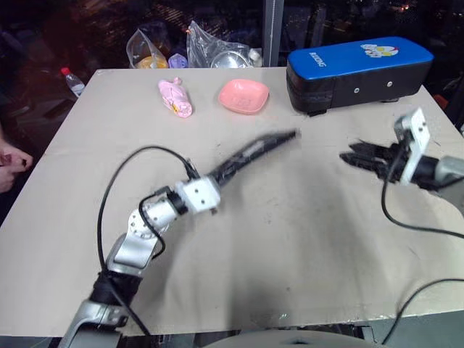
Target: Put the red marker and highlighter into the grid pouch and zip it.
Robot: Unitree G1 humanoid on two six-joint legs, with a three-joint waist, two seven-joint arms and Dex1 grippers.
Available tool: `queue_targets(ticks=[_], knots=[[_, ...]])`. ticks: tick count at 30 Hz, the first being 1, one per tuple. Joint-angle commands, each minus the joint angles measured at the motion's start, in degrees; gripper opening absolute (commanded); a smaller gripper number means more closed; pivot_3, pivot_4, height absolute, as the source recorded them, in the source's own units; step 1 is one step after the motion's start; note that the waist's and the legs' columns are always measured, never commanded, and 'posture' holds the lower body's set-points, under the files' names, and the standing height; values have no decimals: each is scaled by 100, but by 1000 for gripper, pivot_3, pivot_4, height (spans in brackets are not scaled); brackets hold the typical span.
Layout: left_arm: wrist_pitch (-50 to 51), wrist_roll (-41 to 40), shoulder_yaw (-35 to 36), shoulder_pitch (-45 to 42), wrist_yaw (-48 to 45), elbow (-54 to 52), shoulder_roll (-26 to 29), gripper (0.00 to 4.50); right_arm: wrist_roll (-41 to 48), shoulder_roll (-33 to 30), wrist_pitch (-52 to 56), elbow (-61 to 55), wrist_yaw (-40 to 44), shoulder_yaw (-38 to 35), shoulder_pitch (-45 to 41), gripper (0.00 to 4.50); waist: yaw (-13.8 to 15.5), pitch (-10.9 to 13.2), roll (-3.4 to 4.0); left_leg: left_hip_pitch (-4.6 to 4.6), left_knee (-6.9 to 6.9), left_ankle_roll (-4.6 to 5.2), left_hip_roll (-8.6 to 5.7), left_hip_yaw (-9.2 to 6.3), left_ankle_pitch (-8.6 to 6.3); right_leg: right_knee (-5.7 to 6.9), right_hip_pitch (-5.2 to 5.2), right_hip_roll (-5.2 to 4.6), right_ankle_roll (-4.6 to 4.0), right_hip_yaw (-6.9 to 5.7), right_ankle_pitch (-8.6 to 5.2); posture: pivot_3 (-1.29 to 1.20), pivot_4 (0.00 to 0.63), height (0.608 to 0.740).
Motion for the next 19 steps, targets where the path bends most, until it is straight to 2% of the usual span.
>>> queue_targets(ticks=[1,2,3,6,7,10,14,19], knots=[[304,-651,50,492,-499,-409,185,1290,-332,-86,-723,42,357,-70,540,3535,-14,3,-3,2,0,0,2,0,-1,1,0,-1,1,2,-1,0,150,740],[537,-883,103,685,-601,-545,209,1903,-440,-2,-988,170,359,-117,702,4102,-12,3,-3,2,1,0,2,0,-1,1,-1,0,6,2,-4,0,150,740],[826,-1137,175,888,-687,-723,234,2324,-578,100,-1316,318,337,-162,854,4492,-7,4,-1,4,5,0,4,-3,-1,4,1,0,24,5,-14,0,150,740],[1858,-2070,472,1523,-816,-1452,330,3608,-644,436,-2162,720,665,-271,1230,4500,-11,4,-1,11,10,-1,6,-4,0,11,3,-3,22,2,-15,0,150,740],[2282,-2508,634,2006,-921,-1847,487,4029,-654,567,-2463,892,824,-284,1394,4500,-12,5,-2,12,10,-1,6,-6,0,11,4,-6,22,5,-15,0,150,740],[2903,-3028,1165,3021,-810,-2441,605,4029,-821,854,-3544,1513,1247,-342,1633,4500,-34,8,5,10,6,-2,9,-6,0,8,1,-3,23,20,-16,0,150,740],[3231,-3092,1672,3215,-206,-2494,270,4029,-784,1118,-4580,2236,1736,-509,1603,4500,20,17,18,12,14,-1,0,-8,1,12,3,2,6,11,-26,0,150,740],[3207,-2812,1836,3259,-44,-2371,102,4029,-860,1115,-4998,2879,2015,-466,1453,4500,15,17,18,15,18,-2,-2,-11,1,10,12,2,3,-1,-27,0,150,740]])
